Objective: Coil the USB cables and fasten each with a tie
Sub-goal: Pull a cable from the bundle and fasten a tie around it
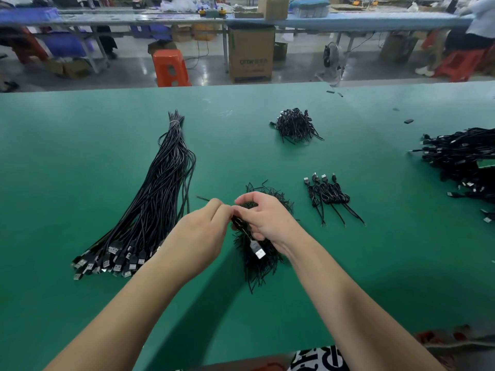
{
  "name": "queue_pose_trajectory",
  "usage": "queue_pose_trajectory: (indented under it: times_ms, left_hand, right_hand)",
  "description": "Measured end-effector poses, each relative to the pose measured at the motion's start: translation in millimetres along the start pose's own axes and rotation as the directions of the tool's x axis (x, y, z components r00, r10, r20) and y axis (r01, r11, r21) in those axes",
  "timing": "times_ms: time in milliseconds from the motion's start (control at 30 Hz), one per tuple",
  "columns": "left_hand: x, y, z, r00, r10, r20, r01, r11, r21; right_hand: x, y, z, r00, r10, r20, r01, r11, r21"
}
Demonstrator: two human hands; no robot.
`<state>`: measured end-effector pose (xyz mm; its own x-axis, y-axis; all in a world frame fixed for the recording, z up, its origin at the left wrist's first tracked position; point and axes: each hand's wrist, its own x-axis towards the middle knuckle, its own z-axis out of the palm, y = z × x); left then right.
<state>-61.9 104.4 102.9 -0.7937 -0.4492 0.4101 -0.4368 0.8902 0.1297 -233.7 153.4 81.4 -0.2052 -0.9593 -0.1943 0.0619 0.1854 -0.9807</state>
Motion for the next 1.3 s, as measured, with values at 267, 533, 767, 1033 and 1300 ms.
queue_pose_trajectory:
  times_ms: [267, 533, 767, 1033, 1300]
  left_hand:
    - [5, 1, -3, 0.908, -0.409, -0.092, 0.340, 0.847, -0.409]
    - [9, -1, 0, 0.868, -0.496, 0.001, 0.439, 0.767, -0.467]
    - [2, -7, 2, 0.999, -0.019, -0.038, 0.018, 0.999, -0.031]
    - [-2, -11, 4, 0.986, -0.095, -0.138, 0.071, 0.983, -0.168]
    - [-1, -6, 2, 0.965, -0.088, -0.246, 0.040, 0.980, -0.194]
  right_hand:
    - [-5, -3, 2, 0.991, -0.074, 0.113, 0.055, 0.985, 0.164]
    - [-2, 4, 7, 0.992, -0.116, -0.058, 0.114, 0.993, -0.024]
    - [-9, -1, 10, 0.997, -0.072, 0.019, 0.073, 0.997, -0.033]
    - [-15, -10, 3, 0.972, -0.123, 0.201, 0.141, 0.987, -0.076]
    - [-15, -9, 1, 0.964, -0.175, 0.200, 0.207, 0.967, -0.149]
